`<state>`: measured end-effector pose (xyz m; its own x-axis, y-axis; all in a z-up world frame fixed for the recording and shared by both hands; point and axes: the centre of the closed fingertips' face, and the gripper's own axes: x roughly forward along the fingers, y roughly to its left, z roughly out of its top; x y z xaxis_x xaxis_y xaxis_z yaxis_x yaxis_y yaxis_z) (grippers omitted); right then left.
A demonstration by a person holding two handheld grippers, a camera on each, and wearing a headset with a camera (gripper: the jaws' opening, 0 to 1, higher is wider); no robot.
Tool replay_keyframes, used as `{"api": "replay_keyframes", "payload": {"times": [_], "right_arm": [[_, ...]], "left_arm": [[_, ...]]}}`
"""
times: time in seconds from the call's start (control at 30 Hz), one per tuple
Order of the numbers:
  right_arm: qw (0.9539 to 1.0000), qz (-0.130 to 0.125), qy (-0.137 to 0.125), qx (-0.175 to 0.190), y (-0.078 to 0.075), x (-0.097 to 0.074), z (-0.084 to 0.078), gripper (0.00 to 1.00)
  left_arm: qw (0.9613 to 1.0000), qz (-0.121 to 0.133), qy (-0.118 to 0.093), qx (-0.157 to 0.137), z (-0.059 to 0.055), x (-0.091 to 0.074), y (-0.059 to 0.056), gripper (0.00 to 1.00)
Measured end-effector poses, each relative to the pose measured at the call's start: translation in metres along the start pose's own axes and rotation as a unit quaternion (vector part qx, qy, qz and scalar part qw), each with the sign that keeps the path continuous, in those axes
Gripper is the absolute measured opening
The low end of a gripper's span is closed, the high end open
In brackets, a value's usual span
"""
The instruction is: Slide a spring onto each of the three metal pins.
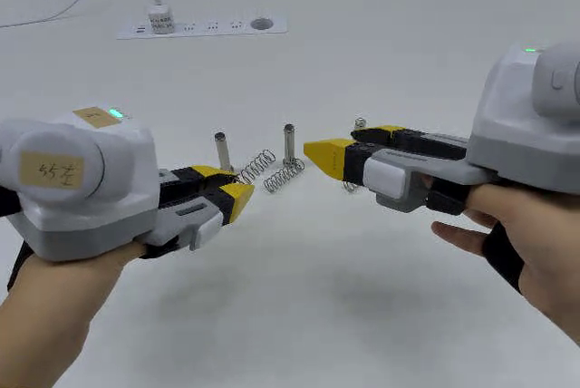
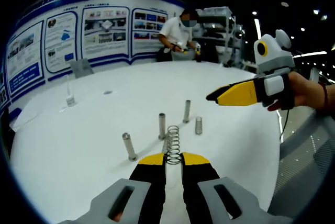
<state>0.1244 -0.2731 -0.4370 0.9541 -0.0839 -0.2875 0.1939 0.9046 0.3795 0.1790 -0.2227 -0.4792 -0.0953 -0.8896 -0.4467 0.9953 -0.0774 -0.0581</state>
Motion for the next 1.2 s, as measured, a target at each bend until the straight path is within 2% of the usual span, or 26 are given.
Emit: {"api": "replay_keyframes", "payload": {"times": [0.13,0.27,0.37,0.47,0.6,0.7,0.9,1.0,1.03,1.07,1.2], "right_arm": [[0.9998,0.013,0.0,0.014,0.005,0.004,-0.003,0.37],[0.9989,0.029,0.003,0.035,0.012,0.006,-0.005,0.36],[0.9981,0.033,0.002,0.053,0.013,0.007,-0.007,0.34],[0.9935,0.05,-0.004,0.102,0.018,0.008,-0.007,0.32],[0.9884,0.059,-0.008,0.14,0.016,0.008,-0.008,0.3],[0.9847,0.064,-0.007,0.162,0.017,0.009,-0.011,0.28],[0.9812,0.072,-0.005,0.179,0.02,0.009,-0.013,0.23],[0.9746,0.086,-0.012,0.206,0.023,0.009,-0.012,0.21],[0.9685,0.098,-0.016,0.228,0.026,0.009,-0.01,0.19],[0.9653,0.103,-0.018,0.24,0.027,0.008,-0.009,0.17],[0.9594,0.115,-0.029,0.256,0.029,0.005,-0.005,0.14]], "left_arm": [[0.9997,-0.013,-0.018,-0.008,0.005,-0.004,-0.012,0.1],[0.9991,-0.022,-0.034,-0.016,0.009,-0.006,-0.017,0.1],[0.9968,-0.041,-0.06,-0.033,0.016,-0.007,-0.023,0.1],[0.9962,-0.046,-0.066,-0.032,0.018,-0.007,-0.024,0.1],[0.9948,-0.063,-0.075,-0.027,0.02,-0.006,-0.031,0.1],[0.9936,-0.073,-0.082,-0.025,0.023,-0.006,-0.036,0.1],[0.9913,-0.088,-0.094,-0.024,0.028,-0.007,-0.041,0.1],[0.9889,-0.101,-0.107,-0.021,0.033,-0.009,-0.047,0.1],[0.989,-0.1,-0.107,-0.019,0.033,-0.009,-0.047,0.1],[0.9892,-0.1,-0.106,-0.017,0.033,-0.009,-0.048,0.1],[0.9881,-0.105,-0.111,-0.014,0.036,-0.01,-0.051,0.1]]}}
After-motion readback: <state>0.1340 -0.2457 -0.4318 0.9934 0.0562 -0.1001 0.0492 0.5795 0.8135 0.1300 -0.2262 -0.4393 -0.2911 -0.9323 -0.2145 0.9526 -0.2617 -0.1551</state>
